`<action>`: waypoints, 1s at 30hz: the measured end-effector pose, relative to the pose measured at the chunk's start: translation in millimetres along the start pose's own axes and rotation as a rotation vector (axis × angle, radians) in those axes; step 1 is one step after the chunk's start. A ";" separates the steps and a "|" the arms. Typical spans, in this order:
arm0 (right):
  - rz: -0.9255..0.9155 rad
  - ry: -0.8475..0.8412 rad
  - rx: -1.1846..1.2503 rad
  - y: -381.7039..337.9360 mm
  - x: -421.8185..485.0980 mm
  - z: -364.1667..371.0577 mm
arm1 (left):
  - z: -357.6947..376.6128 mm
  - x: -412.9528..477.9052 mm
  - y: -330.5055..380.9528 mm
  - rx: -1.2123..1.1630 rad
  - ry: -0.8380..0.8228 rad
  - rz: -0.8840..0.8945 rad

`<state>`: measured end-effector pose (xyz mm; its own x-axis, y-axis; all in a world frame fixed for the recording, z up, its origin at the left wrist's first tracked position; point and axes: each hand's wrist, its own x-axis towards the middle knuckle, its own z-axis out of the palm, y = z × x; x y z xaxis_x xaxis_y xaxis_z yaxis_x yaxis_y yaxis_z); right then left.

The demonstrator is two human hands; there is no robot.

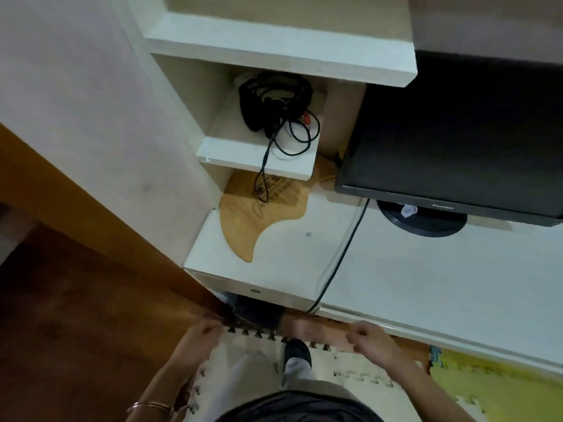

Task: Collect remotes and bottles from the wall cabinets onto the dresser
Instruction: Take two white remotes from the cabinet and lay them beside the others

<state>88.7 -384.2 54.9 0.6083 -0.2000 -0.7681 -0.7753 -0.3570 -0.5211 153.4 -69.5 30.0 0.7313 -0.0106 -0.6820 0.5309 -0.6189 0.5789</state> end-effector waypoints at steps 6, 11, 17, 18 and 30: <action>-0.441 -0.030 0.024 -124.7 -31.2 -45.5 | -40.2 -50.8 133.8 -0.001 0.015 0.359; -0.909 0.212 -0.013 -233.5 -105.5 -110.5 | -106.6 -110.3 253.3 -0.106 0.187 0.854; -1.527 0.628 -0.099 -336.7 -218.9 -168.1 | -180.9 -195.5 373.9 -0.225 0.623 1.473; -1.608 0.706 -0.116 -351.9 -236.0 -174.9 | -192.4 -207.6 391.3 -0.248 0.679 1.545; -1.905 1.233 -0.102 -503.6 -391.2 -232.8 | -288.0 -318.9 560.1 -0.024 1.170 1.845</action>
<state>280.7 -338.6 704.4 0.1979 0.0499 0.9790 0.6231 -0.7773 -0.0863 340.9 -186.6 700.5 0.1338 -0.0599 0.9892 -0.8790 -0.4681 0.0905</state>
